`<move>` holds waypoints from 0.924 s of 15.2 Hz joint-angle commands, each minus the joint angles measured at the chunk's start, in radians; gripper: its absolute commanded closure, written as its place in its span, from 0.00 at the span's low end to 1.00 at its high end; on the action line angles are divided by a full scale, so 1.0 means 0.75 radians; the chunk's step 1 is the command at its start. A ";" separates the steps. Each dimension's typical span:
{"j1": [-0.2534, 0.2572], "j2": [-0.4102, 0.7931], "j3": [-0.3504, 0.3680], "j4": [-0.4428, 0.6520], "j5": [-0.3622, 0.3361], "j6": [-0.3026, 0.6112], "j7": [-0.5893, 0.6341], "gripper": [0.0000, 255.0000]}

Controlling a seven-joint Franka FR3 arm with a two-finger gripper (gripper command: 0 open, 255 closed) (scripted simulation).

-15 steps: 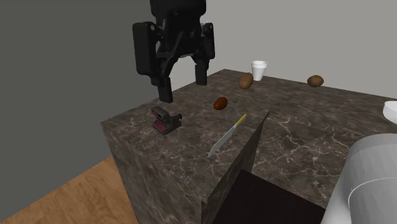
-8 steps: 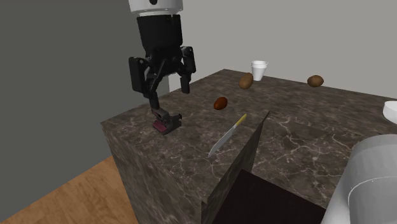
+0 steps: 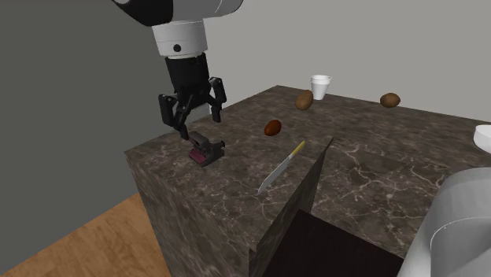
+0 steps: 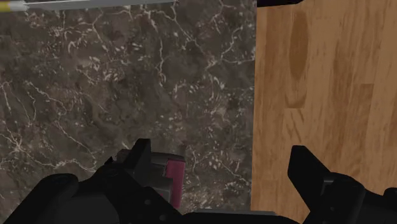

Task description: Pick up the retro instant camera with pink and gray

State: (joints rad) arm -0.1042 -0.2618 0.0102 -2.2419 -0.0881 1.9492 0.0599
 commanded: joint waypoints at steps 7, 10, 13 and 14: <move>-0.048 0.364 -0.033 0.222 -0.089 0.169 0.047 0.00; -0.063 0.504 -0.049 0.335 -0.116 0.207 0.062 0.00; -0.074 0.618 -0.063 0.437 -0.135 0.229 0.072 0.00; -0.074 0.625 -0.064 0.428 -0.136 0.244 0.075 0.00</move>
State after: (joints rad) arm -0.1574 0.1960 -0.0351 -1.9244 -0.1874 2.1227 0.1157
